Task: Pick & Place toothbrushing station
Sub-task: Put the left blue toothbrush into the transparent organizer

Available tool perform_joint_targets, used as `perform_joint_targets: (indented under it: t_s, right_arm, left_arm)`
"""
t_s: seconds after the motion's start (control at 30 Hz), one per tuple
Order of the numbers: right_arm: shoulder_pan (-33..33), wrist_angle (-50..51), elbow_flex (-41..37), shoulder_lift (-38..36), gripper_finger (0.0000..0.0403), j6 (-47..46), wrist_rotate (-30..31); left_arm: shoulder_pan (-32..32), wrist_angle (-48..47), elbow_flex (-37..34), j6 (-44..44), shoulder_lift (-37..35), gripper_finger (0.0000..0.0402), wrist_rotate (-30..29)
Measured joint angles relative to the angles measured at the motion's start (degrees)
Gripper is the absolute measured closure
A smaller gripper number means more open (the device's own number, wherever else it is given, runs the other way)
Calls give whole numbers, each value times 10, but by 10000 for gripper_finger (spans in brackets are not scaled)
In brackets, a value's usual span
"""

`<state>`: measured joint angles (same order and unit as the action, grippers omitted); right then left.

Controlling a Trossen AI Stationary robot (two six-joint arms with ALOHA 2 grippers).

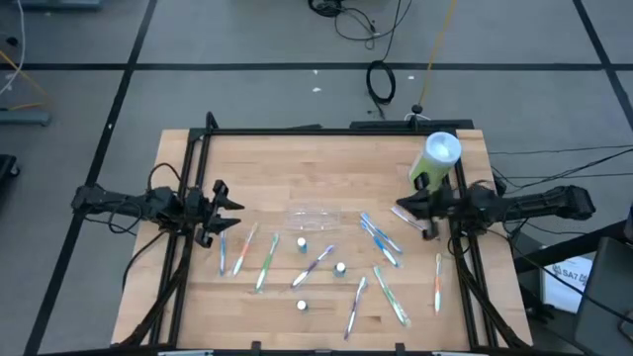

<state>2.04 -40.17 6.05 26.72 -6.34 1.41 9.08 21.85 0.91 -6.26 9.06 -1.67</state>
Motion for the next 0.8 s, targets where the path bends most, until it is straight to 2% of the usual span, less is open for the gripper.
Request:
perform_joint_targets:
  t_s: [0.2, 0.37, 0.6, 0.7, 0.8]
  right_arm:
    - [0, -19, 64, 156, 394, 27, 0]
    - [-1, -21, 96, 230, 352, 29, 1]
    - [-13, -44, 104, 272, 280, 29, 3]
    - [-16, -55, 104, 273, 264, 26, 3]
    - [-16, -55, 104, 271, 257, 26, 3]
  left_arm:
    - [0, 32, 4, -3, 73, 218, 1]
    - [0, 9, 43, -45, 121, 218, -4]
    - [1, -230, 154, -146, 206, 218, -104]
    - [1, -329, 205, -200, 251, 218, -115]
    - [1, -414, 254, -265, 297, 218, -99]
